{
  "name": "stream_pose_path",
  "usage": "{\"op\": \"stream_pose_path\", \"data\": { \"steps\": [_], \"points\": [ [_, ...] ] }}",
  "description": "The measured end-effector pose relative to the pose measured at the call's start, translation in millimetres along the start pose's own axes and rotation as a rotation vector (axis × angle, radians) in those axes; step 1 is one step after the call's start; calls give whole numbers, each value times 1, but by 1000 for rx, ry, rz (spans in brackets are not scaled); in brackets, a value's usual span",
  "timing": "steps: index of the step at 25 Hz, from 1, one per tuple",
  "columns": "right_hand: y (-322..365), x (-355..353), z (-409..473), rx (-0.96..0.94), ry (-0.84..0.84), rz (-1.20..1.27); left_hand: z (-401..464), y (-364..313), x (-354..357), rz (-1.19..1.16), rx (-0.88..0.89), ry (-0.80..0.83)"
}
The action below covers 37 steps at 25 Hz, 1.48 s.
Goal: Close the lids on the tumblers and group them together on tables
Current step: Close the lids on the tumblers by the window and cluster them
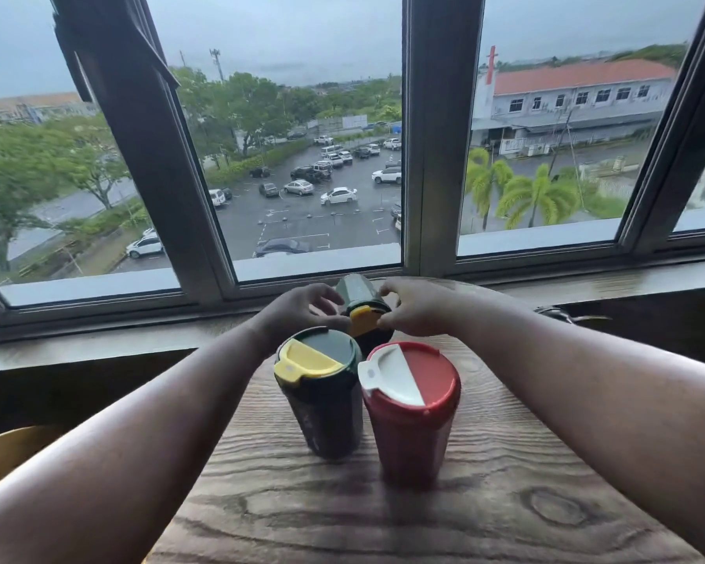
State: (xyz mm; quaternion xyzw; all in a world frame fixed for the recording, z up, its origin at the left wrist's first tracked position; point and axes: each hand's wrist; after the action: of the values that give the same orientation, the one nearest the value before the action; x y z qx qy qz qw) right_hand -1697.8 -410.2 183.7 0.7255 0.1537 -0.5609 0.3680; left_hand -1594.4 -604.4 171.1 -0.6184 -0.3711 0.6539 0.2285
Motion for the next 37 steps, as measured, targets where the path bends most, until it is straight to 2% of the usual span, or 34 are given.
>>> {"op": "stream_pose_path", "data": {
  "steps": [4,7,11,14,19,24,28,37],
  "points": [
    [-8,16,12,32,47,34,18,10,12,101,40,38],
    [-10,21,16,29,-16,114,31,31,12,49,56,38],
    [-6,11,14,-27,-83,204,11,3,4,-47,87,-10],
    [3,-6,12,-39,-100,279,7,-15,-3,-288,21,-23],
    [11,-25,5,13,-121,183,5,-41,-11,-330,-80,26],
    [14,-27,-6,40,-95,114,1,-56,-6,-282,-117,32],
    [17,-25,-10,16,-54,125,0,-61,-5,-85,-152,12],
    [20,-22,-9,-33,-5,124,-4,-69,-1,151,-187,-27]
  ]
}}
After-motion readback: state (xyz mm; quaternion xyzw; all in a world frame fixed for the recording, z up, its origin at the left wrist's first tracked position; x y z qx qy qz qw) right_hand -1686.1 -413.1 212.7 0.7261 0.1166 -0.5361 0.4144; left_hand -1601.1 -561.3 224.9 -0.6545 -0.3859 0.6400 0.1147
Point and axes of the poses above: each hand's wrist, its own z-axis towards the middle knuckle, its own x-axis out of the palm, y = z × x, and after that the axes turned 5 degrees about -z, right-handed
